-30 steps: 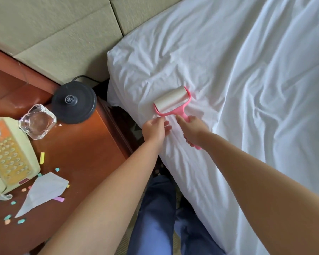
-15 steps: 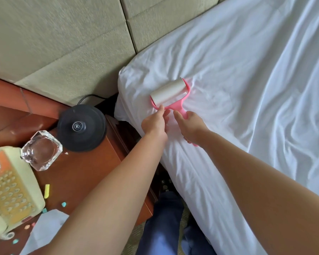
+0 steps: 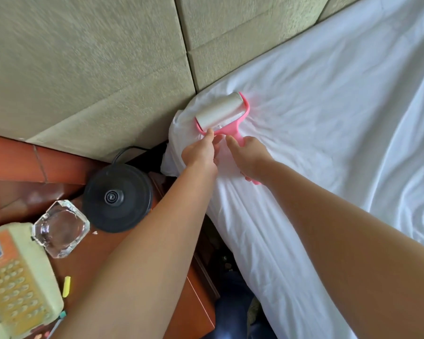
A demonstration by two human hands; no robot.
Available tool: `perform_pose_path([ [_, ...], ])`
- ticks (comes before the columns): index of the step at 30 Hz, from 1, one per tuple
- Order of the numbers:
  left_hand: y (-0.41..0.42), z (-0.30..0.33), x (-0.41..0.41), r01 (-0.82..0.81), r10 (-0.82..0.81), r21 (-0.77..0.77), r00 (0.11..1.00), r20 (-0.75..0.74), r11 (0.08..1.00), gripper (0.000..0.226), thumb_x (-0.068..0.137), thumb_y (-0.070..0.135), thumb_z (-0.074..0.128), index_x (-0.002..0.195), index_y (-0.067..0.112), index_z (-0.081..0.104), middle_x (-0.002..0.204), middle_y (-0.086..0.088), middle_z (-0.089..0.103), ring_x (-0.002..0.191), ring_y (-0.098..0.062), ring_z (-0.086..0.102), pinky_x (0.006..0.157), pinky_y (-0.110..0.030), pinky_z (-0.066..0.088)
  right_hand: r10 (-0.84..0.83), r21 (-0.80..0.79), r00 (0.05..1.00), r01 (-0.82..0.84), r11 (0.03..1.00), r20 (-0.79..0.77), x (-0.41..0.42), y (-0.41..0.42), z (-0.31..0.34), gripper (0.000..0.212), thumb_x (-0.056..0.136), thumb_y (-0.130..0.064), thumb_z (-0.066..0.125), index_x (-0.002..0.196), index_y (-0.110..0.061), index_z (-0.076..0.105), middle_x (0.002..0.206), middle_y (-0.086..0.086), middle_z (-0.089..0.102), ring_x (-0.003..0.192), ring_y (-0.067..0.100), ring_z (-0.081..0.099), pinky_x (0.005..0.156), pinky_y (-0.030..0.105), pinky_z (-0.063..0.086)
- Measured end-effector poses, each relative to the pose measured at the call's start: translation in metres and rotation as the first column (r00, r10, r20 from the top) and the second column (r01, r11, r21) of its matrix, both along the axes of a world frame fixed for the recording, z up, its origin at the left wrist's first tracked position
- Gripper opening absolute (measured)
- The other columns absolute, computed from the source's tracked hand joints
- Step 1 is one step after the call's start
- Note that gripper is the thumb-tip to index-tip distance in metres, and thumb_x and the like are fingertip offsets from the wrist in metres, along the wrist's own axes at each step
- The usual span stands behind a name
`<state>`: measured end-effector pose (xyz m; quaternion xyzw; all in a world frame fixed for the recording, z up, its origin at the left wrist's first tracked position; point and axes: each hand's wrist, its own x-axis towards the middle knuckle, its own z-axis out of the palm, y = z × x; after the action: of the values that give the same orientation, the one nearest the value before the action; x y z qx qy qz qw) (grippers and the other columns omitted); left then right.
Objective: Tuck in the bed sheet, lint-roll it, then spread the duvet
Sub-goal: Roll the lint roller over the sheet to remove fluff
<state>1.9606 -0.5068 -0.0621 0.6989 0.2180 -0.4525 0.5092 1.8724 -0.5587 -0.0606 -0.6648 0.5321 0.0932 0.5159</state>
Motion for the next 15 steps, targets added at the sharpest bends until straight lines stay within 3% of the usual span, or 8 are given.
perform_pose_path([
  [4,-0.002,-0.004,0.008,0.087,-0.089,0.047,0.996,0.026,0.995,0.026,0.095,0.032,0.058,0.082,0.011,0.069,0.068,0.006,0.066,0.038,-0.002,0.042,0.035,-0.013,0.028,0.004,-0.005,1.0,-0.004,1.0,-0.009,0.007,-0.003,-0.003,0.042,0.098,-0.049,0.035,0.077,-0.014,0.045,0.066,0.005,0.051,0.046,0.02,0.049,0.026,0.012,0.023],
  [7,0.002,0.0,0.008,0.148,-0.158,0.135,0.985,0.065,0.98,0.025,0.091,0.037,0.062,0.083,0.014,0.069,0.06,0.011,0.059,0.042,-0.005,0.04,0.038,-0.014,0.034,0.015,0.003,1.0,-0.015,1.0,-0.005,0.006,-0.002,-0.001,0.042,0.098,-0.048,0.035,0.087,-0.011,0.048,0.065,0.005,0.05,0.046,0.019,0.049,0.026,0.013,0.024],
  [11,0.006,0.008,0.002,0.098,-0.104,0.127,0.993,0.046,0.987,0.021,0.088,0.031,0.068,0.077,0.013,0.066,0.06,0.009,0.056,0.045,-0.007,0.038,0.034,-0.011,0.032,0.022,0.014,1.0,-0.022,1.0,0.004,-0.003,0.005,0.007,0.043,0.099,-0.048,0.033,0.087,-0.01,0.049,0.063,0.007,0.052,0.044,0.022,0.05,0.031,0.014,0.028],
  [15,0.016,0.009,-0.02,0.097,-0.103,0.145,0.994,0.037,0.985,0.024,0.086,0.027,0.069,0.067,0.014,0.063,0.063,0.009,0.06,0.037,-0.005,0.037,0.045,-0.019,0.034,0.019,0.022,1.0,-0.019,1.0,0.007,-0.027,0.018,0.014,0.045,0.099,-0.047,0.033,0.077,-0.011,0.045,0.058,0.008,0.051,0.044,0.024,0.05,0.033,0.017,0.03],
])
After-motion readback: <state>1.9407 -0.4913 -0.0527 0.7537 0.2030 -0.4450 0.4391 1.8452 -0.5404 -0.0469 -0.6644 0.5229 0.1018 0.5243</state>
